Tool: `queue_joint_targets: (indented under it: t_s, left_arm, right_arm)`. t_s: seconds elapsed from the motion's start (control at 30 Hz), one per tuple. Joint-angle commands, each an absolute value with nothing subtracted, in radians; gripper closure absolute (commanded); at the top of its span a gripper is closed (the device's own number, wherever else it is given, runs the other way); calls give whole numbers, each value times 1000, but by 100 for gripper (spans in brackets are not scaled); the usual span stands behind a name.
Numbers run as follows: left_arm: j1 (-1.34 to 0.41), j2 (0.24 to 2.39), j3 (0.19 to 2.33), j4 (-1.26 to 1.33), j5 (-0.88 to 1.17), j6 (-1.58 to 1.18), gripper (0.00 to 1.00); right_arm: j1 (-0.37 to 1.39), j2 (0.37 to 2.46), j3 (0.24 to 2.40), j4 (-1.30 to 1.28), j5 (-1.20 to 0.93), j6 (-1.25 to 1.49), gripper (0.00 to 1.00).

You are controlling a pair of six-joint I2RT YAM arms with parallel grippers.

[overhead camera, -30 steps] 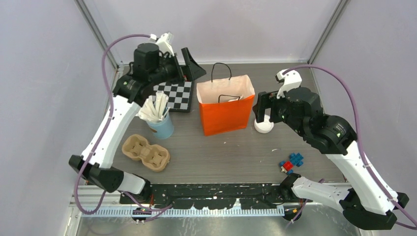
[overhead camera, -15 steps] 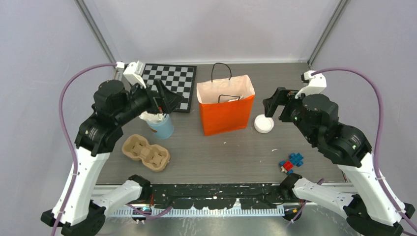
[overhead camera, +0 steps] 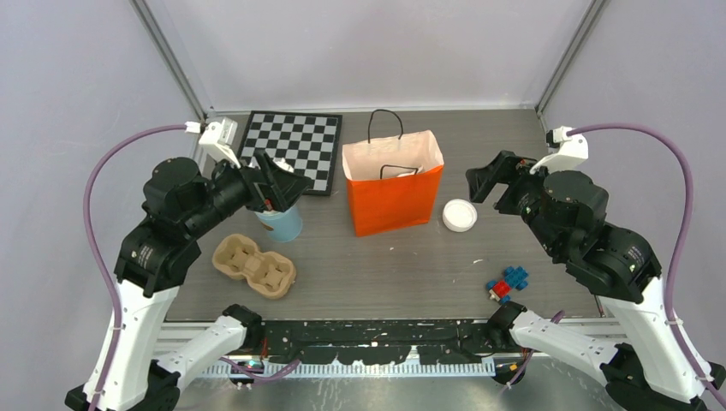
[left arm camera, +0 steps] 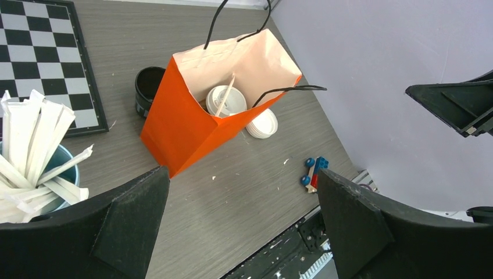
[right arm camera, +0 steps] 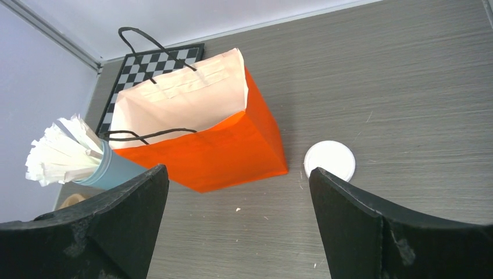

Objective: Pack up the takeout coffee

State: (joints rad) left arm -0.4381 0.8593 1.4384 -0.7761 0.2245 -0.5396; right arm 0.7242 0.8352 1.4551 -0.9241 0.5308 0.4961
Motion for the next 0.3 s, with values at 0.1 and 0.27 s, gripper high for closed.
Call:
queue_joint_targets:
  t_s: [0.1, 0.27]
  left_arm:
    - [-439, 842, 1455, -773, 223, -515, 0]
    - [-439, 841, 1449, -766, 228, -509, 0]
  right_arm:
    - [721, 839, 1461, -910, 536, 560, 5]
    - [722, 845, 1465, -928, 530, 569, 5]
